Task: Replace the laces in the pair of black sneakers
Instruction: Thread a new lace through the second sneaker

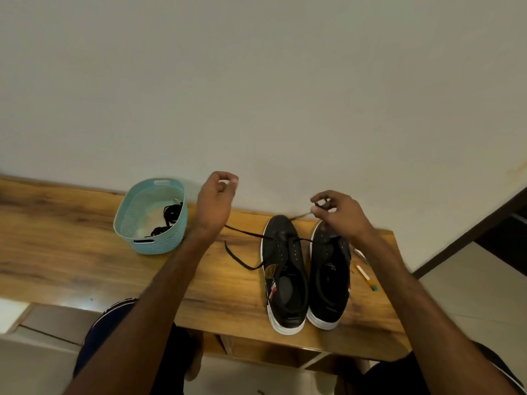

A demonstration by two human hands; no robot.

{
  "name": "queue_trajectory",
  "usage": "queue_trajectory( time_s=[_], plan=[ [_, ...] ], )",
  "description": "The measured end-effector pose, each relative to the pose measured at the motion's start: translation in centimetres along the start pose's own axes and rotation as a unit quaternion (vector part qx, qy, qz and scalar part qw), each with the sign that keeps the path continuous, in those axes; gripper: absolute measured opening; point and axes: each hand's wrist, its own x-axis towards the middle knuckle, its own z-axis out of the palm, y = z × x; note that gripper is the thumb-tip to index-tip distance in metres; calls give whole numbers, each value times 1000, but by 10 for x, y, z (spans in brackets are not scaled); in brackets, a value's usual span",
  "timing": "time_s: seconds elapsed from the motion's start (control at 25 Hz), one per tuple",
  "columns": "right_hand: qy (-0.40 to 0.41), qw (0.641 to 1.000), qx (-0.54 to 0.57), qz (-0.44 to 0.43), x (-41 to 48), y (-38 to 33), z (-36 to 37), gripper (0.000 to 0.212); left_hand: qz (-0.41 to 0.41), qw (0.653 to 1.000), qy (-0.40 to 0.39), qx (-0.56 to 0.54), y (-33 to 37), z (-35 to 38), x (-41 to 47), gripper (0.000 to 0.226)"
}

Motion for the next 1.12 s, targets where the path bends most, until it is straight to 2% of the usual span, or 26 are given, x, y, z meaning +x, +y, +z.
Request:
queue_trajectory(
  time_s=[0.04,0.12,0.2,0.24,0.28,0.36,0.44,0.48,0.56,0.68,0.76,0.8,0.88,0.92,1.0,1.04,1.08,1.12],
  plan=[
    [33,991,-128,5,2,9,0,17,49,984,-49,162,-7,6,-4,16],
    [35,938,-345,25,-1,18,3,24,78,889,-177,415,-22,25,-12,25],
    [9,884,-467,5,-7,21,16,40,48,812,-272,514,-43,48,-17,34],
    [-2,884,-468,-20,-9,21,23,44,33,793,-298,530,-52,58,-19,36],
    [-20,900,-434,-49,-8,21,30,45,27,784,-309,537,-58,65,-19,35],
    [-85,940,-321,-82,-3,26,46,44,32,784,-301,542,-63,71,-17,31],
    [-159,934,-310,-83,-1,33,62,43,43,804,-271,528,-62,69,-9,29],
    [-170,925,-329,-85,-1,37,69,39,43,819,-259,510,-61,68,-7,29],
    [-138,925,-344,-81,-4,43,79,28,40,831,-261,490,-58,70,-7,28],
    [-112,934,-333,-69,-2,47,81,19,31,817,-292,497,-60,81,-16,26],
    [-107,942,-311,-70,1,49,81,11,24,819,-290,494,-61,85,-16,22],
    [-82,960,-262,-61,2,48,79,6,19,822,-289,490,-61,86,-15,20],
    [36,997,-66,-14,8,36,61,5,-1,828,-299,474,-62,84,-11,19],
    [117,991,59,19,13,25,44,8,-12,829,-309,465,-62,83,-10,21],
    [255,931,255,64,19,7,4,9,-28,830,-323,454,-64,84,-12,23],
    [287,908,297,73,20,5,-12,7,-28,828,-325,456,-65,85,-13,22],
    [293,906,299,67,18,7,-22,5,-22,823,-327,463,-66,87,-14,22],
    [282,924,254,52,14,9,-22,9,-16,819,-330,470,-66,88,-15,22]
  ],
)
